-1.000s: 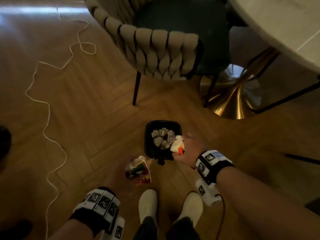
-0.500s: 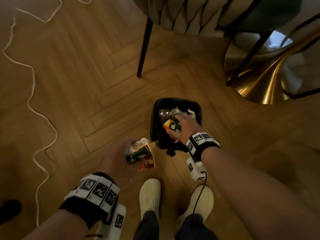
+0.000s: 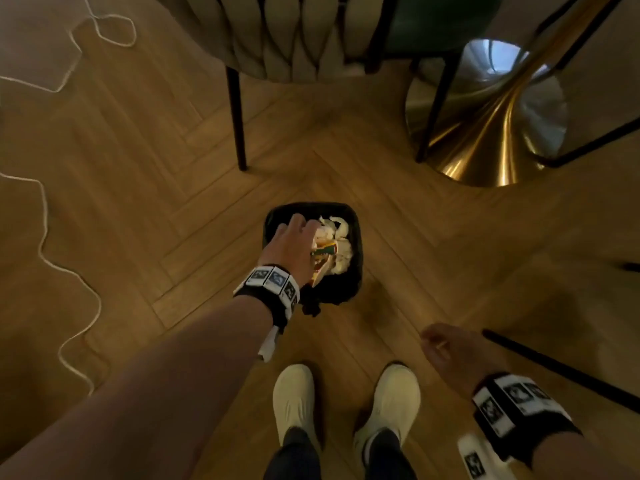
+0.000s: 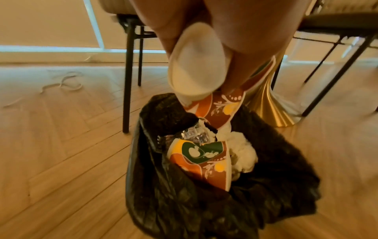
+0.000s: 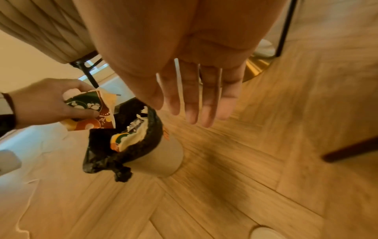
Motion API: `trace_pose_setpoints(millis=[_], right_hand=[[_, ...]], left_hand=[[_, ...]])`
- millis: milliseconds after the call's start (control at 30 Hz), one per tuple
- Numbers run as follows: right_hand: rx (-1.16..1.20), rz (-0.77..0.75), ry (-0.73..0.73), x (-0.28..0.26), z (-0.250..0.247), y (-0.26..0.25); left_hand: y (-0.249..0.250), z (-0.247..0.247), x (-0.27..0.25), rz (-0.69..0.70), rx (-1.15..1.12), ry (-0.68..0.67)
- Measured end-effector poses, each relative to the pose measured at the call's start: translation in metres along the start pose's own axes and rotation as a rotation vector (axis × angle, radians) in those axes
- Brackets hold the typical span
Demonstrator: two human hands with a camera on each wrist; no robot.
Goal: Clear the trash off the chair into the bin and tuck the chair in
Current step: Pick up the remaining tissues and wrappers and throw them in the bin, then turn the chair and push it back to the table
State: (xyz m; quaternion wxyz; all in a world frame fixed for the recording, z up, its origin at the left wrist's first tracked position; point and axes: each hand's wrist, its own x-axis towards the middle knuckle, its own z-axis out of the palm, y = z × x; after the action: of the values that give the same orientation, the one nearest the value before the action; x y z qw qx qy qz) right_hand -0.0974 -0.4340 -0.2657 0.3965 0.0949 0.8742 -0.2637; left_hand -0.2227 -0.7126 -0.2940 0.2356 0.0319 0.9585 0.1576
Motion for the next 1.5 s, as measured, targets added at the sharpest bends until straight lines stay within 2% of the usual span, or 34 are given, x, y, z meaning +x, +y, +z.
trace_pose_setpoints(millis=[100,233,300,400,533,633,700,833,1000,1100,1300,1500], right_hand=[[0.026,0.072,-0.038,-0.017,0.005,0.04],[0.025,0.128,-0.042,-0.033,0.014,0.067],[0.028,0.13,-0.041,-0.04,0.016,0.068],[0.027,0.125,-0.054,-0.045,0.014,0.062],[0.049,0.139,-0.054,-0.06,0.004,0.045],[0.036,0.151,-0.071,-0.089,-0.013,0.026],[0.016,0.148,-0.083,-0.114,-0.03,0.011],[0.032,0.176,-0.032,-0.189,-0.068,-0.012],[0.066,0.205,0.079,-0.307,-0.104,-0.033],[0.131,0.23,0.149,-0.383,-0.105,-0.031],[0.279,0.408,0.24,-0.51,-0.063,0.016],[0.412,0.556,0.323,-0.597,-0.026,0.106]], left_hand=[[0.004,0.025,0.014,-0.032,0.142,-0.034],[0.002,0.048,0.008,-0.088,0.181,-0.237],[0.0,0.049,0.002,-0.09,0.193,-0.231],[-0.001,0.036,-0.009,-0.099,0.191,-0.176],[0.003,0.0,-0.038,-0.149,0.123,-0.175],[0.016,-0.033,-0.078,-0.167,0.026,-0.235],[0.031,-0.059,-0.11,-0.163,-0.035,-0.332],[0.065,-0.118,-0.179,-0.047,-0.025,-0.492],[0.097,-0.173,-0.251,0.054,-0.084,-0.483],[0.128,-0.194,-0.284,0.194,-0.002,-0.513],[0.218,-0.218,-0.352,0.468,0.148,-0.597],[0.319,-0.189,-0.409,0.677,0.316,-0.654]])
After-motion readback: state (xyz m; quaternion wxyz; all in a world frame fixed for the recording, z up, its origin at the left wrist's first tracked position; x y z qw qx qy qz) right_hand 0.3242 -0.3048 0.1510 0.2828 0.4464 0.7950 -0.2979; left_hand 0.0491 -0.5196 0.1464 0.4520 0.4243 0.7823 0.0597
